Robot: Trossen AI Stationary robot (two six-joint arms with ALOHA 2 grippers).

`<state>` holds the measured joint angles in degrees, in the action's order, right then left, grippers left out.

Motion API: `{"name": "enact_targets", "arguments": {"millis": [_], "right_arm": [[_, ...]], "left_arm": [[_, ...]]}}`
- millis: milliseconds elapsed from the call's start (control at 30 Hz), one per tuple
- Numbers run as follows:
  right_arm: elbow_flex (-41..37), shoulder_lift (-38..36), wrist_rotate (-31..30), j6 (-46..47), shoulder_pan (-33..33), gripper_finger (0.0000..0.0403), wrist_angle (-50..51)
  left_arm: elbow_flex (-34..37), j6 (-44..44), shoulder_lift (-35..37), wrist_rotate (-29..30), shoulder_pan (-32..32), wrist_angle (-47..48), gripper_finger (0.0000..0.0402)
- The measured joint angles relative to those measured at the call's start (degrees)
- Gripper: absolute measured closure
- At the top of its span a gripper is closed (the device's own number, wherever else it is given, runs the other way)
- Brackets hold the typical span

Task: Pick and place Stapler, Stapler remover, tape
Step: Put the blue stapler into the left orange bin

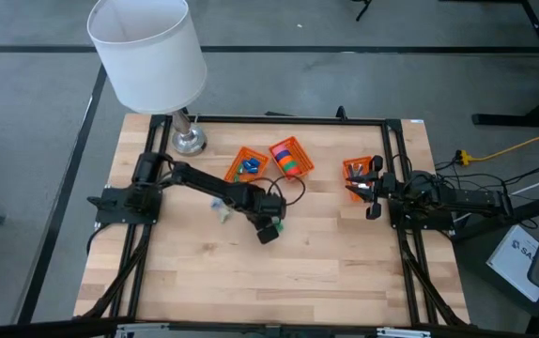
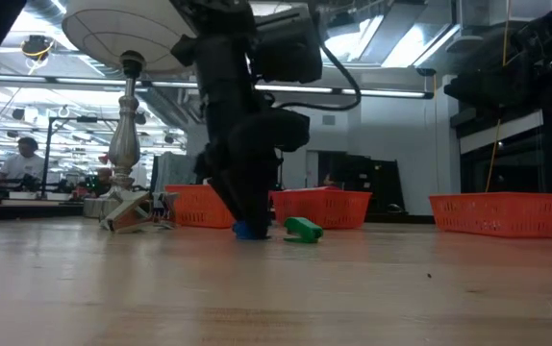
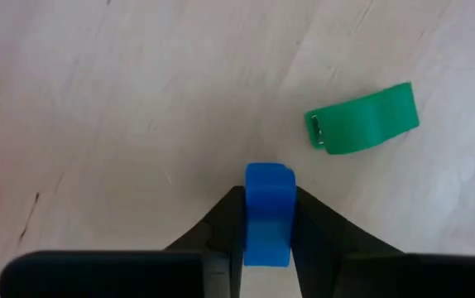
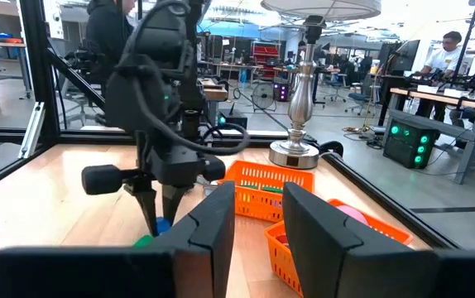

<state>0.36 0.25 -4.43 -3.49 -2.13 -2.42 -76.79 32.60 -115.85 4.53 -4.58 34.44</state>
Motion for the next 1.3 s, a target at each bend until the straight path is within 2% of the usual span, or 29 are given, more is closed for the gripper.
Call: {"name": "enact_targets", "arguments": {"millis": [133,333,533,833,1300], "right_arm": [[0.0,0.0,0.0,0.0,0.0,0.0295,0.0],[0.0,0.0,0.0,0.0,0.0,0.0295,0.0],[0.0,0.0,0.0,0.0,0.0,0.0295,0.0],[0.0,0.0,0.0,0.0,0.0,0.0295,0.0],[0.0,0.0,0.0,0.0,0.0,0.0295,0.0]], "left_arm": [[0.1,-2.1,0.7,-2.1,2.5,0.2,0.0336],[0.2,-4.7,4.5,-1.2,6.3,0.2,0.0336],[-0.2,-9.0,9.2,2.9,9.5,-0.4,0.0336],[-2.6,-16.2,14.5,5.7,13.8,-0.4,0.0336],[-2.2,-16.3,16.7,6.1,20.3,4.2,0.0336]]}}
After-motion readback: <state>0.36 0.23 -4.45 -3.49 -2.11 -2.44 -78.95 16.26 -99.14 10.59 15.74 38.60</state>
